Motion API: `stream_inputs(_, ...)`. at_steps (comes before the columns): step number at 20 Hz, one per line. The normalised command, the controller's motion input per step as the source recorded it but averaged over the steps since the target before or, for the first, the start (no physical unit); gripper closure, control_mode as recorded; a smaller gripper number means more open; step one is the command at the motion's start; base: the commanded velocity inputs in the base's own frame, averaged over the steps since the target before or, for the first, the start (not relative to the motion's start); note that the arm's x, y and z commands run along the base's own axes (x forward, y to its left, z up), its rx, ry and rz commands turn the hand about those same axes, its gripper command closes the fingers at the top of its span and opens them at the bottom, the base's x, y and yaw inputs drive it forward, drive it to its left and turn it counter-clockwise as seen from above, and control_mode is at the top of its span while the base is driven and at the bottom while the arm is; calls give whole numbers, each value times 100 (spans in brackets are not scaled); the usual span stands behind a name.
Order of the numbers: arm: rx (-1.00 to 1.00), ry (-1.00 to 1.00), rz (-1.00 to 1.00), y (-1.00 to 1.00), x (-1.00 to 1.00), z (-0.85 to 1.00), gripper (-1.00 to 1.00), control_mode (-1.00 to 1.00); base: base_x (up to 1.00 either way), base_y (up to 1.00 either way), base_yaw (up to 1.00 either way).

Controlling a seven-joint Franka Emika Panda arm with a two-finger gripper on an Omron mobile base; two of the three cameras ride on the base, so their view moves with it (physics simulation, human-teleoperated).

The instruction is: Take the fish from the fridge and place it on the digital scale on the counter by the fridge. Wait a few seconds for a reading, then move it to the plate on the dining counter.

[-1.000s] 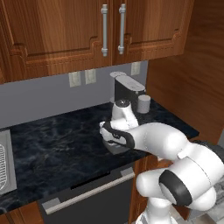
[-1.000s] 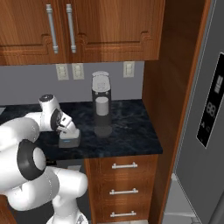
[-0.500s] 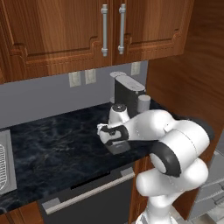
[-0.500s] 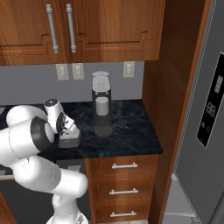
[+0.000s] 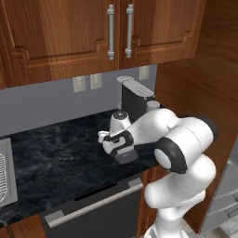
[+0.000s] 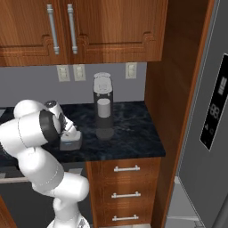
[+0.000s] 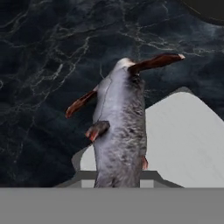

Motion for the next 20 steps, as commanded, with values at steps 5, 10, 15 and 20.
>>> stream_inputs(5, 0, 0, -10, 10, -17, -3, -100, -100, 0, 0, 0)
stream_inputs(10, 0, -4, -16, -13, -38, 0, -100, -100, 0, 0, 0)
stream_inputs(15, 0, -5, -14, -9, -43, 0, -100, -100, 0, 0, 0)
stream_inputs(20, 1, -10, -13, -4, -40, 25, -100, -100, 0, 0, 0)
